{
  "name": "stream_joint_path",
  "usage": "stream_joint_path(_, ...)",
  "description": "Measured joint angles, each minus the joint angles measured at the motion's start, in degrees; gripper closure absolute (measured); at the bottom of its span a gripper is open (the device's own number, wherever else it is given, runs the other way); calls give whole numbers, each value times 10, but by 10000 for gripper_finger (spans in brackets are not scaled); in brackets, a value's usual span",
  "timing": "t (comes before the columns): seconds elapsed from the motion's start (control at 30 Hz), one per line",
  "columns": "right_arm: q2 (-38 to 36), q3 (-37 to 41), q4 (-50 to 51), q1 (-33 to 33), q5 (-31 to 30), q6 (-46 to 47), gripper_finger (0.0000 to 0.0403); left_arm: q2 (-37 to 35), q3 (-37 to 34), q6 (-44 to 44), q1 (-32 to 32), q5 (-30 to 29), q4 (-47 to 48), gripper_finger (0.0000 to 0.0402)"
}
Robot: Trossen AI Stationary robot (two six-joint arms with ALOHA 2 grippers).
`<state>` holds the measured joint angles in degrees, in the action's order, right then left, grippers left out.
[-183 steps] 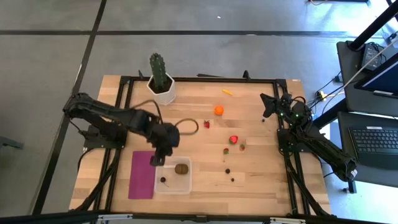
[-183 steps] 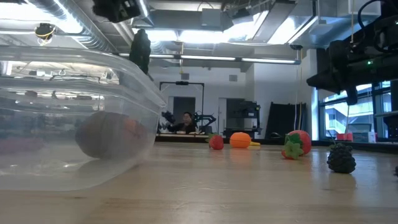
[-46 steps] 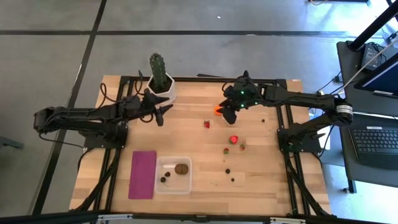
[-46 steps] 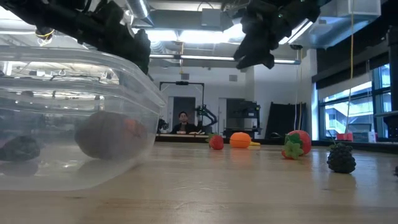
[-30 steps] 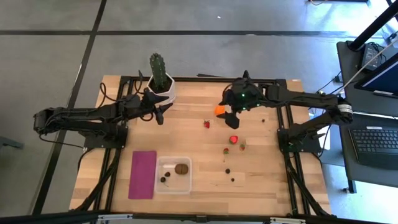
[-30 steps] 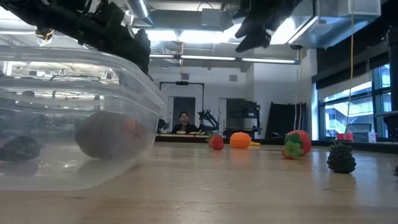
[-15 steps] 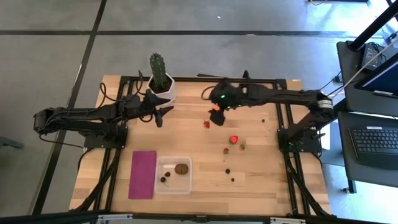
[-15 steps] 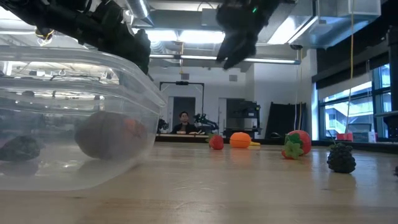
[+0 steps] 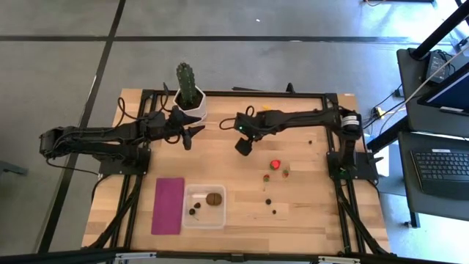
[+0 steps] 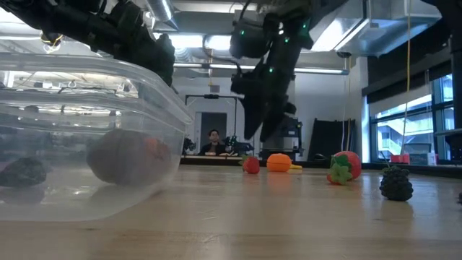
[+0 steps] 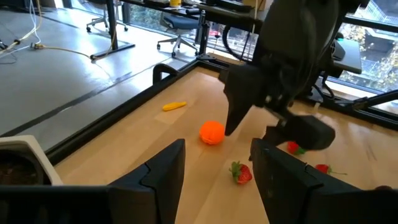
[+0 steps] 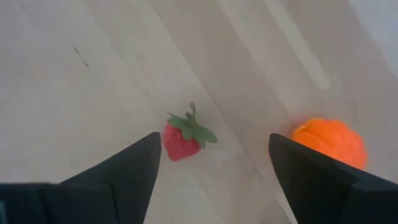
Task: Pick and placing Produce into tupperware
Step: Put the strawberry into the transparent bin
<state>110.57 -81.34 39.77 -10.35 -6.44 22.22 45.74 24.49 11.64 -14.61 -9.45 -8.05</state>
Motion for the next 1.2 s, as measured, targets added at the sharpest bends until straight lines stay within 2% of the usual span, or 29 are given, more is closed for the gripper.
stream_joint_path(0.23,21,0,-7,0,0,15,103,0,0,0,0,0,0,225)
stream_joint_path(0.87,22,0,-28,6,20,16,103,0,0,-1,0,0,30,225)
stream_joint_path(1.2,52,0,-36,21,22,16,103,0,0,-2,0,0,31,225)
